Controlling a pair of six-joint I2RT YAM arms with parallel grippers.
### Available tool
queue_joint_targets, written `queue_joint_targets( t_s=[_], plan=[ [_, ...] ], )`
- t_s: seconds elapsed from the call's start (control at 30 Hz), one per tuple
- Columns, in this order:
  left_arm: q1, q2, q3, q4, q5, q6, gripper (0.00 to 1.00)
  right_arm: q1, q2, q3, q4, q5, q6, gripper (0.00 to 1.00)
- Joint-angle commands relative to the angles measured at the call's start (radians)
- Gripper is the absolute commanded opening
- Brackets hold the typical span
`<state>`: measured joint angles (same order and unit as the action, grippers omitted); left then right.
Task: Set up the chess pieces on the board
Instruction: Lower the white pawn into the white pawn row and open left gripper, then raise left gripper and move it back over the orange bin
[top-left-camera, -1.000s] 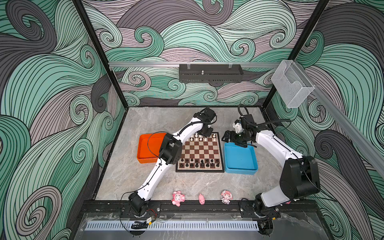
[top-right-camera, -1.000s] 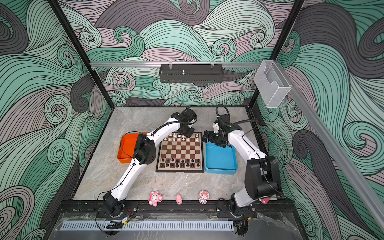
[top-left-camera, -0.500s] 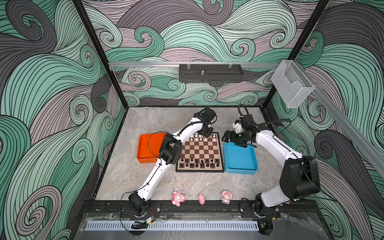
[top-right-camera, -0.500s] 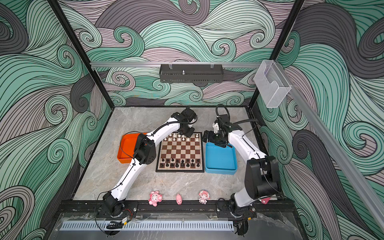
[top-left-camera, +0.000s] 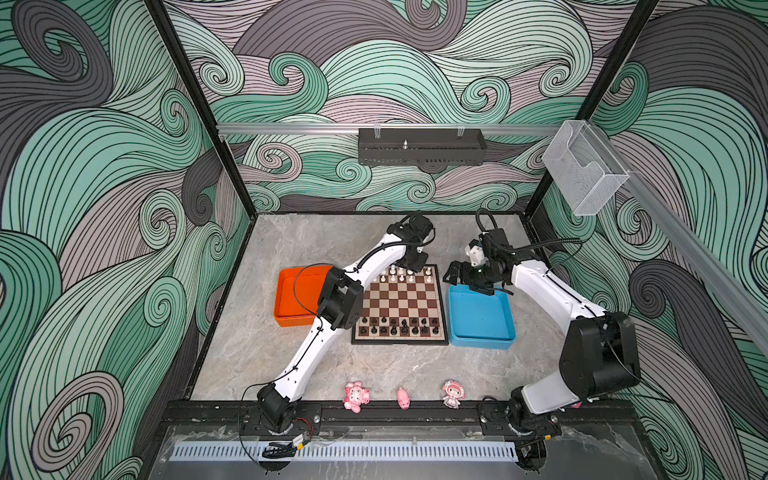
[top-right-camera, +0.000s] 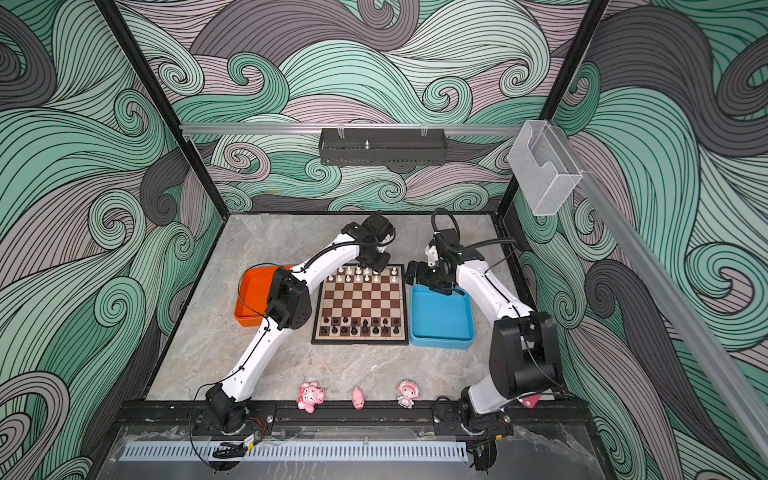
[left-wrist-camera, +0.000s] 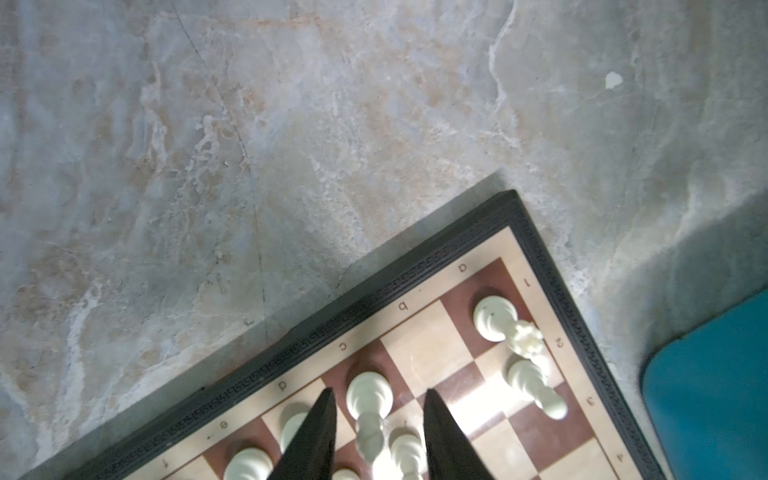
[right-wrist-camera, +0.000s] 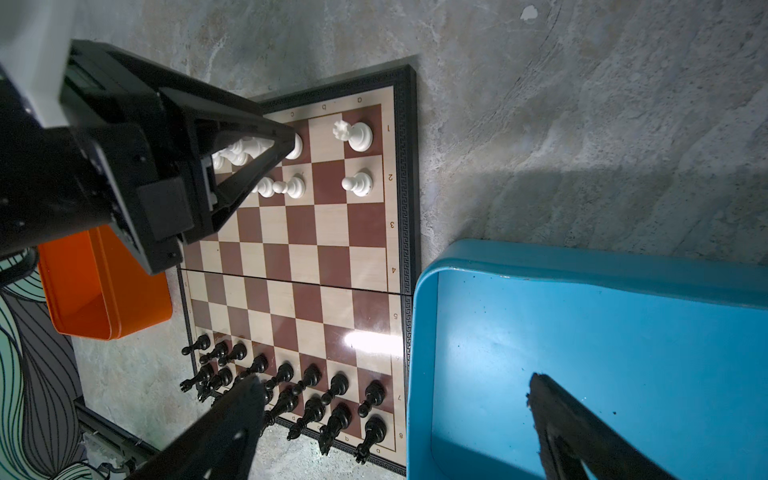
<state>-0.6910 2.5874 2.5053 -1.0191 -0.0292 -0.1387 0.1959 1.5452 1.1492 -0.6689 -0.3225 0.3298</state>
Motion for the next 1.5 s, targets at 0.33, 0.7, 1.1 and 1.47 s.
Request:
queue_joint_targets(
  t_s=[0.33,0.7,1.1,1.47],
  plan=[
    [-0.010,-0.183,0.058,-0.012,-0.033,0.018,0.40,-0.006,-0.025,0.005,-0.016,-0.010,0.003,0.99],
    [0.059,-0.456,-0.129,0.029,-0.101,-0.037,0.78,0.018,-0.024,0.072,-0.069,0.018,0.008,0.99],
    [0.406,-0.847,-0.645,-0.013,-0.098,-0.212,0.99,0.183,0.137,0.270,-0.089,0.077,0.007,0.98],
    [0.611,-0.949,-0.978,-0.034,-0.015,-0.197,0.94,0.241,0.182,0.275,-0.066,0.101,-0.013,0.99]
  ],
)
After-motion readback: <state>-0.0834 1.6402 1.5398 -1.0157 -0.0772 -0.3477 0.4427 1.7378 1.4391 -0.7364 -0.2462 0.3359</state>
